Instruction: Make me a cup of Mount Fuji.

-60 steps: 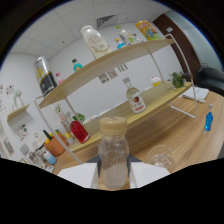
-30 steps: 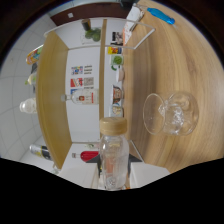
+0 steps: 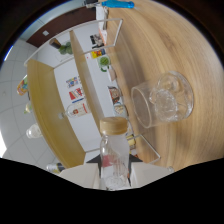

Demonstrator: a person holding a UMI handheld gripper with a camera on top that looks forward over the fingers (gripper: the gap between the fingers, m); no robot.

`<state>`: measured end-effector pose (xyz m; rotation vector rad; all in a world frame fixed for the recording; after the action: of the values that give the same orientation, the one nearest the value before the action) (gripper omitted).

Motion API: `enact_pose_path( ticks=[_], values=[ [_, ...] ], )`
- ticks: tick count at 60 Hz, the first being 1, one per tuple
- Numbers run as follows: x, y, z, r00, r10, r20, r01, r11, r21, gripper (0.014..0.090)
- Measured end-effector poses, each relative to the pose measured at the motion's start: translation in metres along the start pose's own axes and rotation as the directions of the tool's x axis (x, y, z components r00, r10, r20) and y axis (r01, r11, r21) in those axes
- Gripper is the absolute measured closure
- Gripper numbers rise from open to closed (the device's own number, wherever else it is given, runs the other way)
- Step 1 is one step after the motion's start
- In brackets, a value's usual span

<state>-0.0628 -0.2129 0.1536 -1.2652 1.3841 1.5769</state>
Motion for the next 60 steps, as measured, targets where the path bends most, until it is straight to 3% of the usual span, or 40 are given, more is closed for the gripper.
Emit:
enact_pose_path(
  ticks=[6, 13, 18, 26, 32, 39, 60],
  values=[
    [-0.009, 0.005, -0.005, 0.988, -0.15, -0.021, 0.15, 0.989, -0.012, 0.0629],
    [-0.032, 0.008, -0.011, 0.881, -0.471, -0.045, 0.472, 0.882, 0.011, 0.0628],
    [-0.048, 0.015, -0.01, 0.708, -0.703, -0.071, 0.705, 0.709, 0.018, 0.0627],
    [-0.048, 0.026, -0.003, 0.31, -0.942, -0.125, 0.949, 0.315, -0.024, 0.0627],
    [-0.02, 0.029, 0.007, 0.051, -0.987, -0.151, 0.993, 0.066, -0.1, 0.0629],
    [0.025, 0.024, 0.018, -0.134, -0.977, -0.164, 0.975, -0.101, -0.197, 0.0629],
    [0.095, 0.004, 0.029, -0.24, -0.954, -0.178, 0.93, -0.173, -0.325, 0.0622]
  ],
)
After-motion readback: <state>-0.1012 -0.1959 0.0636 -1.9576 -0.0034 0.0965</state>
